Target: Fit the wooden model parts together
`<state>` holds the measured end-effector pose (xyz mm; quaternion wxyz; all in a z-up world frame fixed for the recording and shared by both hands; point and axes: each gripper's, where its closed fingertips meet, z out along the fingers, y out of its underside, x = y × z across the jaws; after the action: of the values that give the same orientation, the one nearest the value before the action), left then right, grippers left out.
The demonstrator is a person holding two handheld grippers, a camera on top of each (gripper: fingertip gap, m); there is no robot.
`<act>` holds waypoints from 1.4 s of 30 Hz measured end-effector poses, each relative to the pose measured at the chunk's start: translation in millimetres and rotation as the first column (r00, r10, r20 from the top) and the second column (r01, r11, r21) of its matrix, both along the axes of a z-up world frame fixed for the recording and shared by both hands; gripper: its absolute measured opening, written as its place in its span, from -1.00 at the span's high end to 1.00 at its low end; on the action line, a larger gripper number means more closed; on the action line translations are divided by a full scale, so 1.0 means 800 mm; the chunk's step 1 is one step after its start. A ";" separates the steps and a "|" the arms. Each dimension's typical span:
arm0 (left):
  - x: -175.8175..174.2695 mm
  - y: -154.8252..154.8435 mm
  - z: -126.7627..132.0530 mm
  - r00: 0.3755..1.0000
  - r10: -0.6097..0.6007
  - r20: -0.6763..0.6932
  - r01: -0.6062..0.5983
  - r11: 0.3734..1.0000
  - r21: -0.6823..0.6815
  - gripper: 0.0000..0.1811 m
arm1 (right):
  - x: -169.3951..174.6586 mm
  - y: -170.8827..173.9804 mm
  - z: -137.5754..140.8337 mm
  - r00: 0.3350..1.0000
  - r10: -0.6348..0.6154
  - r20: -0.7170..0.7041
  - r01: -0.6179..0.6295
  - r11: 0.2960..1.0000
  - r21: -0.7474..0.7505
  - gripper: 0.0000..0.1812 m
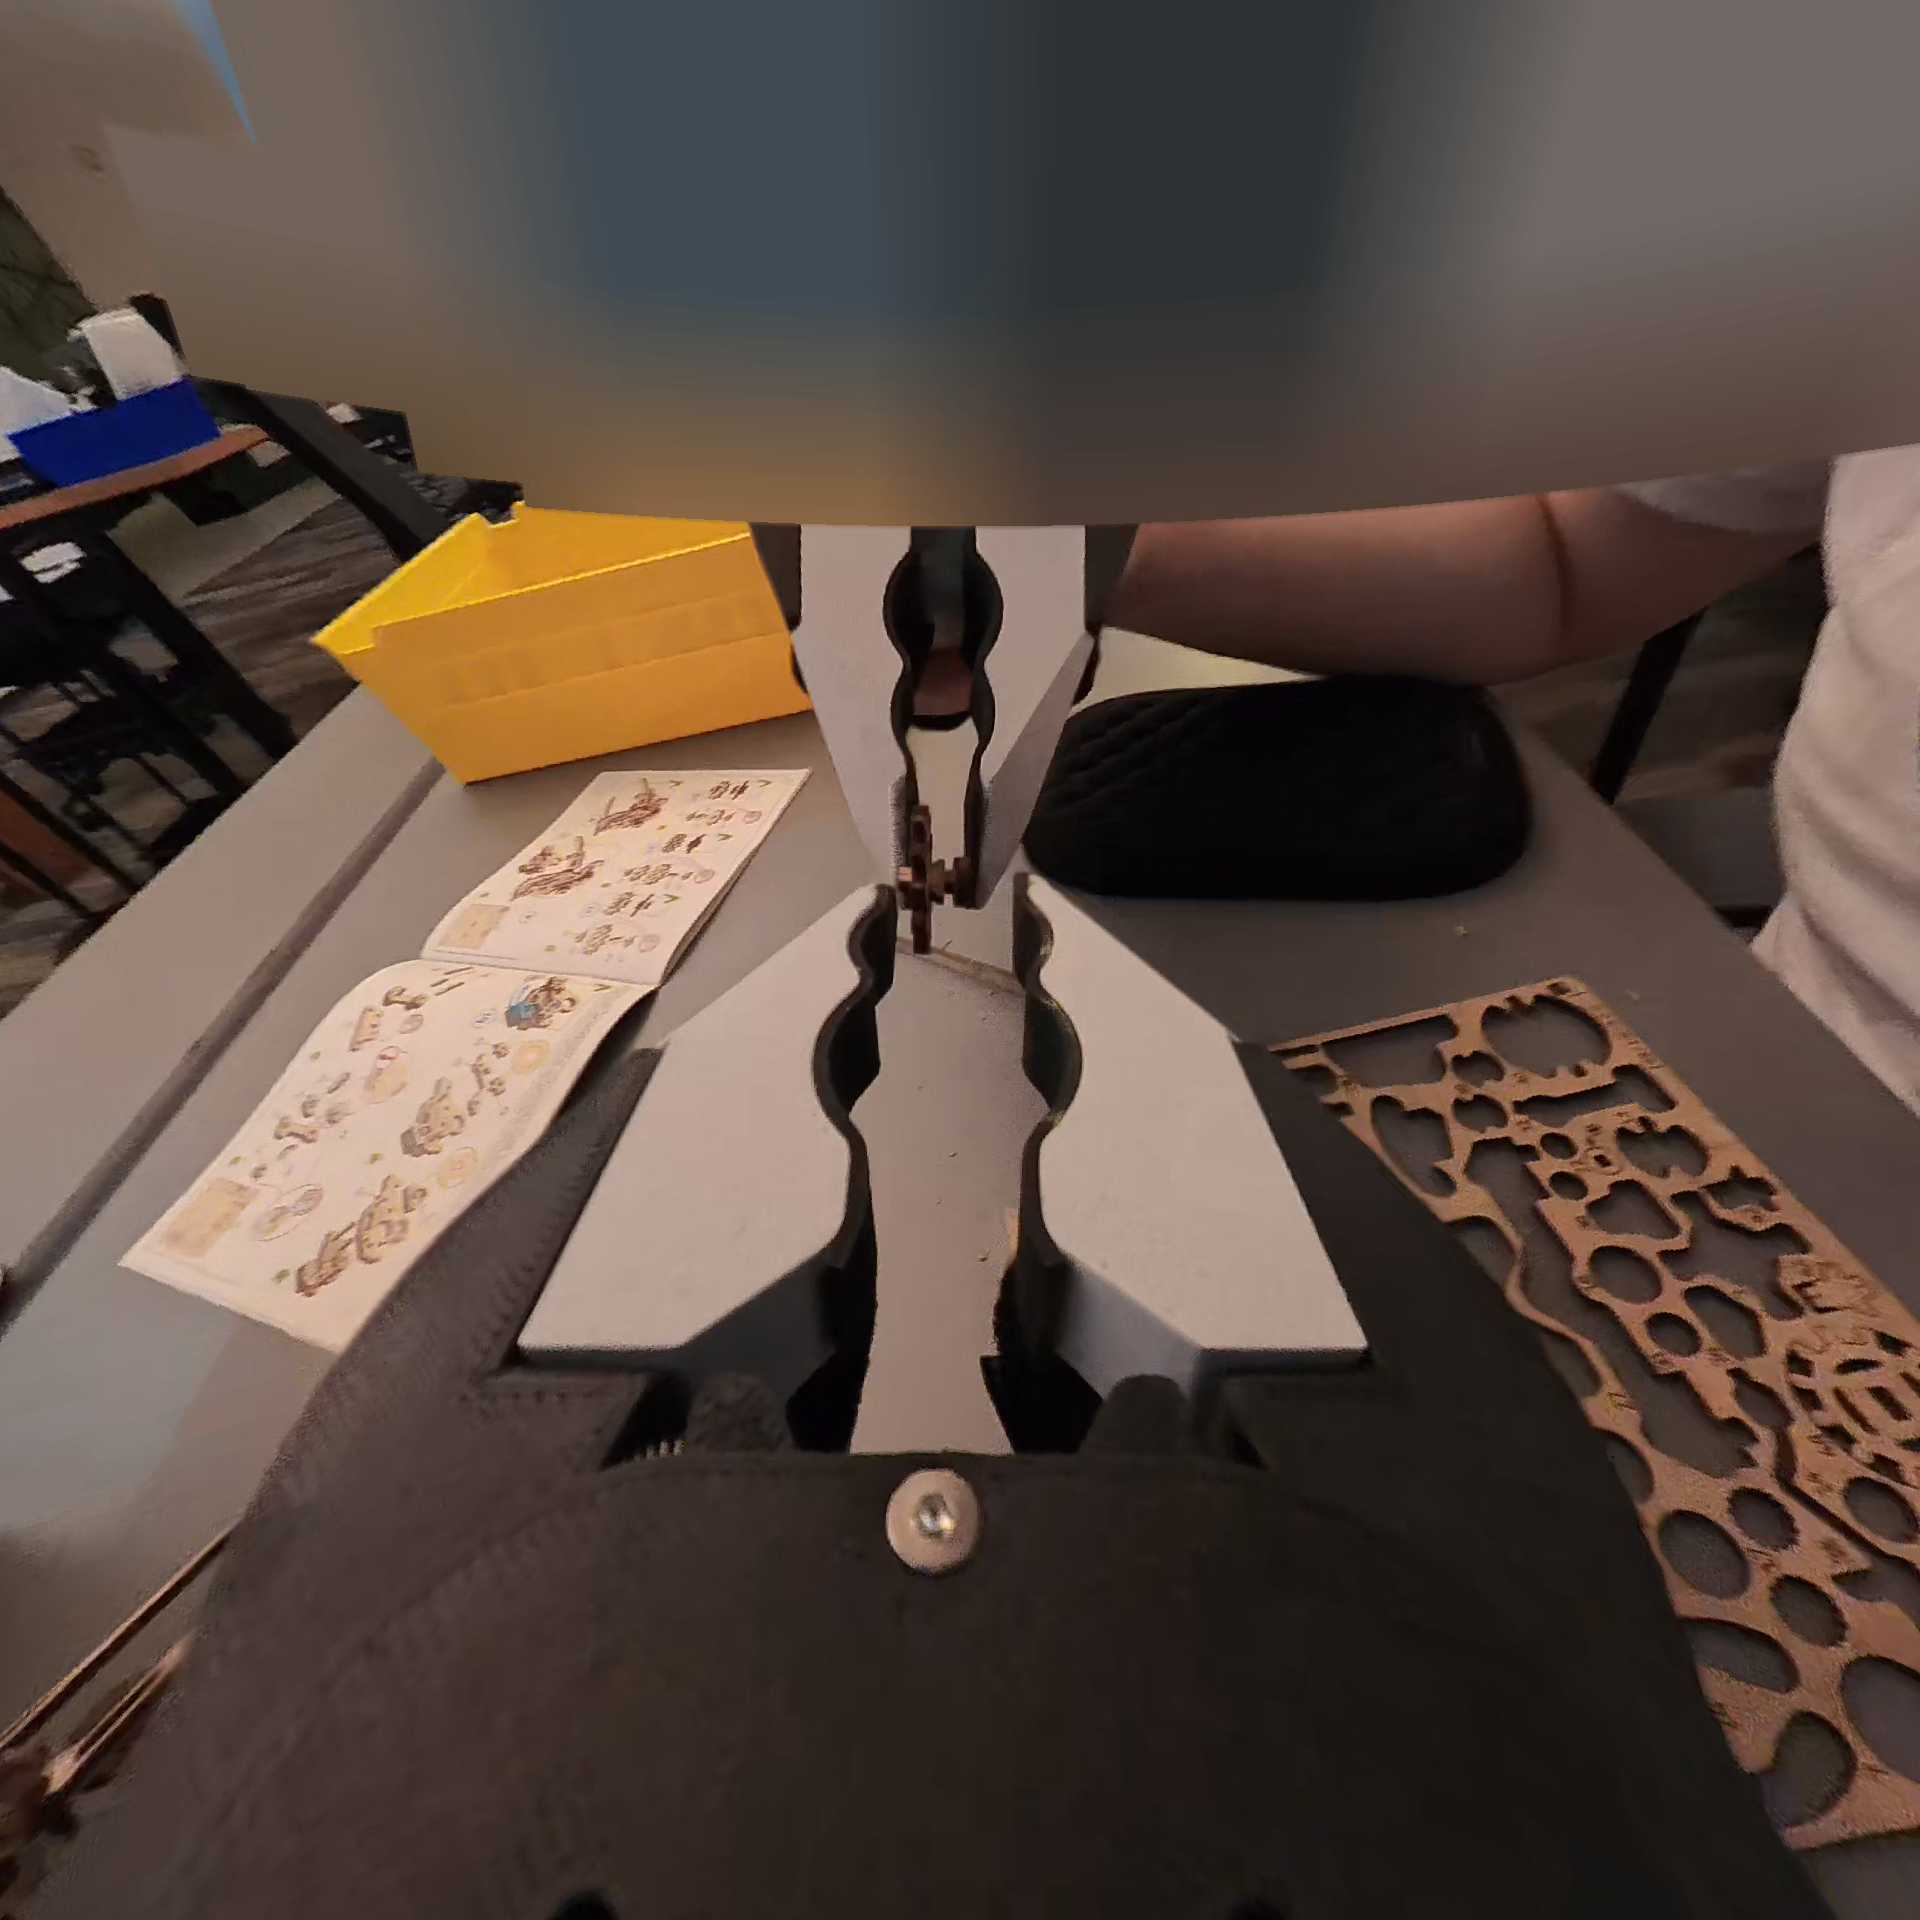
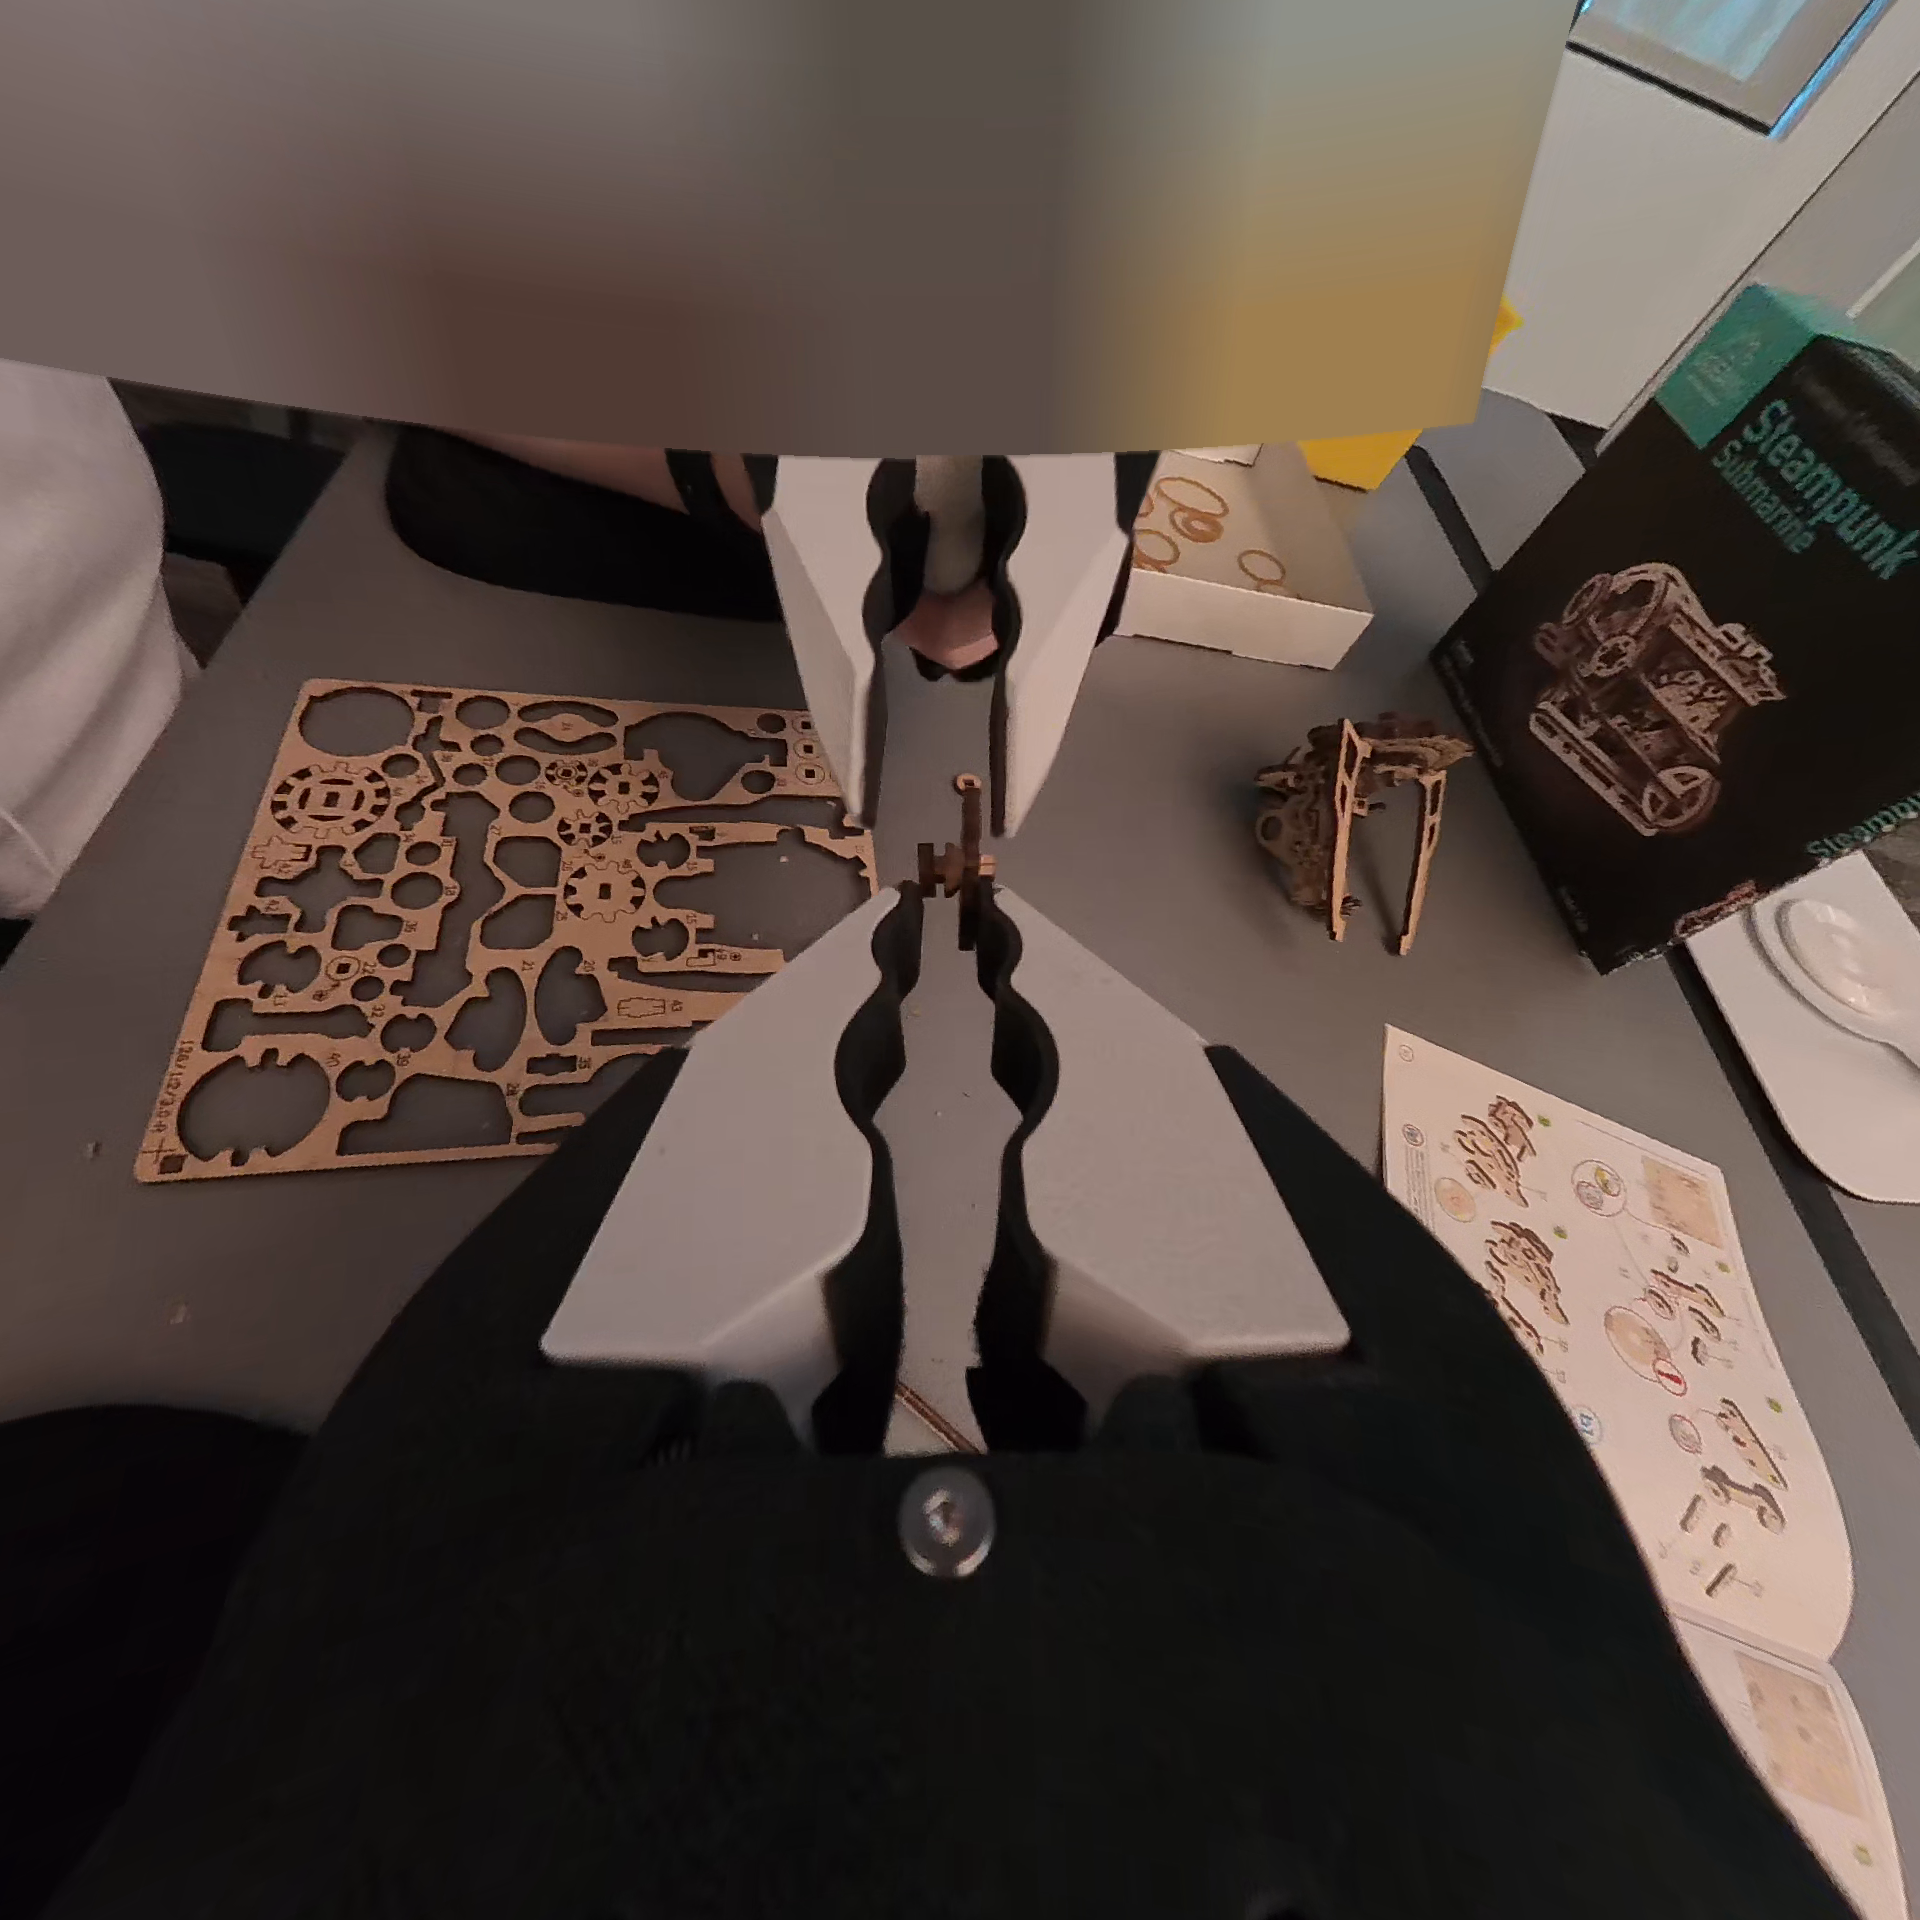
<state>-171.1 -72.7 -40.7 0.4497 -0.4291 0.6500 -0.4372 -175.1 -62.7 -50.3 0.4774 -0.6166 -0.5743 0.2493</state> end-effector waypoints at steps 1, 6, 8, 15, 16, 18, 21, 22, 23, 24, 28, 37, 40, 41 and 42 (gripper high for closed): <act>0.001 0.000 -0.003 1.000 0.009 -0.012 -0.009 1.000 0.022 0.77 | -0.001 0.001 0.000 1.000 -0.005 0.005 0.005 1.000 0.004 0.91; 0.004 0.002 -0.011 0.998 0.033 -0.045 -0.031 0.998 0.049 0.90 | -0.005 -0.001 -0.003 0.999 -0.008 0.038 0.007 0.999 0.042 0.91; 0.003 0.004 -0.014 0.998 0.035 -0.054 -0.032 0.997 0.064 0.90 | -0.006 0.001 -0.006 0.998 -0.017 0.053 0.014 0.999 0.050 0.91; 0.003 0.005 -0.020 0.996 0.053 -0.073 -0.043 0.990 0.137 0.90 | -0.006 0.002 -0.011 0.994 -0.045 0.101 0.039 0.998 0.055 0.91; 0.003 0.005 -0.021 0.995 0.057 -0.079 -0.045 0.988 0.144 0.90 | -0.006 0.003 -0.013 0.992 -0.051 0.111 0.044 0.997 0.060 0.91; 0.004 0.004 -0.024 0.994 0.059 -0.091 -0.043 0.986 0.163 0.91 | -0.006 0.002 -0.016 0.988 -0.056 0.141 0.046 0.997 0.067 0.91; 0.005 0.003 -0.025 0.994 0.058 -0.094 -0.044 0.988 0.147 0.91 | -0.005 0.001 -0.017 0.987 -0.056 0.152 0.048 0.997 0.056 0.92; 0.005 0.003 -0.026 0.994 0.055 -0.096 -0.043 0.991 0.128 0.91 | -0.004 0.001 -0.018 0.987 -0.054 0.150 0.048 0.998 0.046 0.92; 0.006 0.003 -0.028 0.993 0.054 -0.101 -0.041 0.992 0.118 0.91 | -0.003 0.001 -0.020 0.987 -0.053 0.153 0.047 0.998 0.040 0.92; 0.006 0.004 -0.032 0.992 0.053 -0.112 -0.039 0.992 0.119 0.91 | -0.003 0.001 -0.023 0.986 -0.050 0.161 0.046 0.999 0.028 0.92; 0.007 0.006 -0.046 0.987 0.066 -0.146 -0.049 0.992 0.116 0.91 | -0.002 0.004 -0.038 0.982 -0.043 0.185 0.044 0.999 -0.002 0.92; 0.008 0.012 -0.051 0.986 0.069 -0.150 -0.059 0.996 0.070 0.90 | -0.001 0.008 -0.044 0.990 -0.029 0.140 0.034 0.999 -0.030 0.92; 0.007 0.009 -0.042 0.991 0.051 -0.124 -0.048 0.998 0.030 0.90 | -0.002 0.007 -0.036 0.997 -0.013 0.076 0.018 0.997 -0.069 0.92; 0.006 0.007 -0.039 0.993 0.041 -0.113 -0.039 0.999 0.022 0.90 | -0.003 0.004 -0.033 0.998 -0.004 0.059 0.009 0.996 -0.087 0.92; 0.006 0.005 -0.037 0.994 0.035 -0.104 -0.033 0.999 0.014 0.90 | -0.004 0.002 -0.031 0.999 0.004 0.046 0.000 0.995 -0.098 0.92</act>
<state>-166.7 -68.5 -70.4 0.4251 -0.4597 0.6678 -0.4025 -178.1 -60.9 -75.0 0.4329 -0.6442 -0.5729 0.2634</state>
